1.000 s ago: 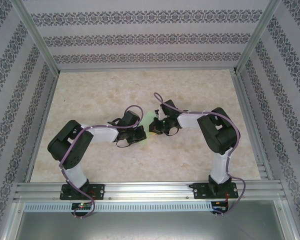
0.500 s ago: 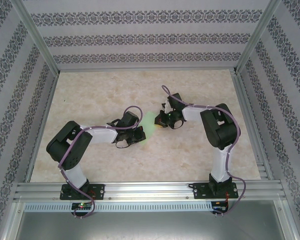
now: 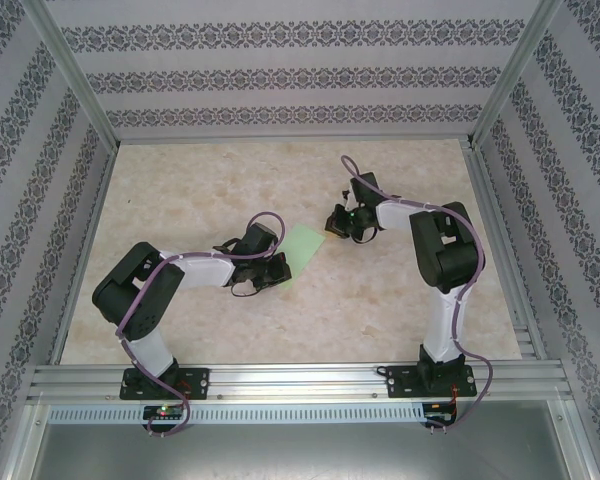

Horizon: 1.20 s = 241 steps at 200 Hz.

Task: Fold a paper plane with a square sheet of paper (pick it up from the middle)
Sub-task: First fold in half a square sheet of paper at the center of the table.

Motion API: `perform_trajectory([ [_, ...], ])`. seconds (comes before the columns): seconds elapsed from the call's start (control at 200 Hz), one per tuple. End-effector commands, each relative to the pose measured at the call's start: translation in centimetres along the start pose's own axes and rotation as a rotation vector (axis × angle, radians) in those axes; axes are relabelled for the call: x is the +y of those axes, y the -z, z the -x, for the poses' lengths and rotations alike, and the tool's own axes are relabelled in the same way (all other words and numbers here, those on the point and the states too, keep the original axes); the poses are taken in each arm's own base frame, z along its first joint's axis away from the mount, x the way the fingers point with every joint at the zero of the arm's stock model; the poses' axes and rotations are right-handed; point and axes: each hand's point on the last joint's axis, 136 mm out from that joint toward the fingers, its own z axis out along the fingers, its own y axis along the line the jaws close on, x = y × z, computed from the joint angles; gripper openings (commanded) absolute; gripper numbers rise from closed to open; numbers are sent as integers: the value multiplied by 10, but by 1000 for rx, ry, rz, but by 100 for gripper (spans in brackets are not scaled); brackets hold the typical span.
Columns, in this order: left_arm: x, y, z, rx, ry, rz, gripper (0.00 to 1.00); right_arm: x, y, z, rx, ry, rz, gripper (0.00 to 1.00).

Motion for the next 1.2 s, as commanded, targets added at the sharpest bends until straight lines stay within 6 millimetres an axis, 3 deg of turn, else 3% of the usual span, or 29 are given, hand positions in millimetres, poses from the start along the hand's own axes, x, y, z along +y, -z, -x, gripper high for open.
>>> perform_trajectory([
  [0.0, 35, 0, -24, 73, 4, 135, 0, 30, 30, 16, -100, 86, 63, 0],
  [0.16, 5, 4, -8, 38, -41, 59, 0, 51, 41, -14, -77, 134, 105, 0],
  [0.355, -27, 13, 9, -12, -111, -26, 0, 46, 13, -54, 14, 113, 104, 0],
  [0.56, -52, 17, 20, -46, -182, -105, 0, 33, -9, -63, 62, 89, 71, 0],
  [0.899, -67, -12, 28, -6, -214, -160, 1, 9, -21, -70, 108, 78, -10, 0],
  [1.199, -43, -33, 25, 46, -239, -88, 0, 0, -24, -76, 133, 73, -43, 0],
])
